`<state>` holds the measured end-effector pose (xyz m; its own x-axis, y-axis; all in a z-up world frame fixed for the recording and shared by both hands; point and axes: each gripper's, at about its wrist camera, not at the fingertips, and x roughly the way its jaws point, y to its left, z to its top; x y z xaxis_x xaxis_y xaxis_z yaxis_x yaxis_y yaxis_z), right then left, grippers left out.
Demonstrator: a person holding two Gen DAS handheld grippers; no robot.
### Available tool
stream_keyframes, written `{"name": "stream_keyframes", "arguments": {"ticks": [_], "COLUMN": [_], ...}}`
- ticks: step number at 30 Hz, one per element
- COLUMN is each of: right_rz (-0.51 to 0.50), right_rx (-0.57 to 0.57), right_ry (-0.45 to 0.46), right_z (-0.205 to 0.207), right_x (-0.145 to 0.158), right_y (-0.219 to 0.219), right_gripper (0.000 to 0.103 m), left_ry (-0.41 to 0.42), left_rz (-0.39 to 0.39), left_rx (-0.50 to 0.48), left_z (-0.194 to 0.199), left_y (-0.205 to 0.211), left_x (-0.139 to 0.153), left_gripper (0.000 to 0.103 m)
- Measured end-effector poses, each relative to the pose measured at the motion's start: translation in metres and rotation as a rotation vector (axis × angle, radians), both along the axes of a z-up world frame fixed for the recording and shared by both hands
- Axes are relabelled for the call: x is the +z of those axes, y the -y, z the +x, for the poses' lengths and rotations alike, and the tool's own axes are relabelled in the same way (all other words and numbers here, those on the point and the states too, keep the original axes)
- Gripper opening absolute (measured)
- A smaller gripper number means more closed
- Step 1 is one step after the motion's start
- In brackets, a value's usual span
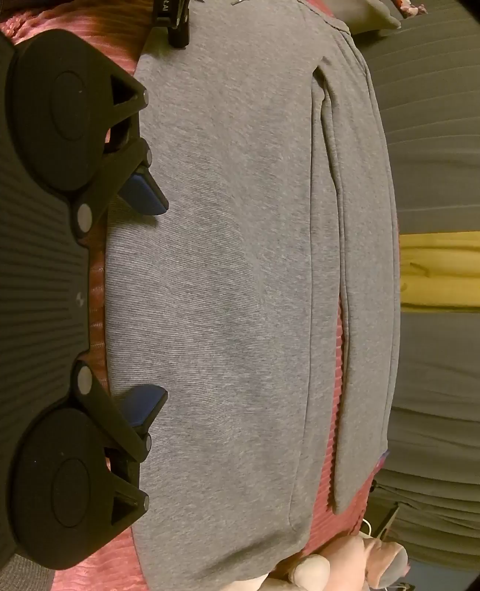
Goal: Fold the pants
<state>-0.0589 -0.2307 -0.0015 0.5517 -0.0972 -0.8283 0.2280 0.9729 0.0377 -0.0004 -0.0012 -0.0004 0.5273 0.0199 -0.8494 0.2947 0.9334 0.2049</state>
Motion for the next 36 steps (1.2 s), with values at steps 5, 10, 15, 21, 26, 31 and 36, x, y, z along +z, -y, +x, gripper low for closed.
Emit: {"name": "stream_keyframes", "arguments": {"ticks": [5, 10, 15, 21, 26, 31, 36], "right_rz": [0.0, 0.004, -0.002, -0.004, -0.004, -0.004, -0.004], "right_rx": [-0.001, -0.005, -0.001, -0.001, -0.001, -0.001, -0.001], "right_ry": [0.0, 0.002, -0.002, -0.003, -0.003, -0.003, -0.002], "right_z": [0.0001, -0.0006, -0.0007, -0.0004, -0.0004, -0.0005, -0.0009], "right_x": [0.0005, 0.0016, 0.0003, 0.0005, 0.0005, 0.0006, 0.0007], "right_y": [0.0001, 0.0026, -0.0002, -0.0007, -0.0009, -0.0007, -0.0008], "right_gripper": [0.099, 0.099, 0.099, 0.099, 0.099, 0.099, 0.099], "left_ry": [-0.006, -0.006, -0.002, -0.003, -0.003, -0.004, -0.004], "left_rz": [-0.011, -0.015, -0.005, -0.005, -0.005, -0.004, -0.004], "left_rx": [0.006, 0.004, -0.002, -0.001, -0.001, -0.001, -0.002], "left_z": [0.0006, 0.0017, 0.0011, 0.0012, 0.0013, 0.0014, 0.0014], "left_y": [0.0, -0.004, -0.0008, -0.0006, -0.0006, -0.0006, -0.0005], "left_x": [0.0005, 0.0028, 0.0006, 0.0007, 0.0008, 0.0007, 0.0005], "left_gripper": [0.103, 0.103, 0.103, 0.103, 0.103, 0.103, 0.103]}}
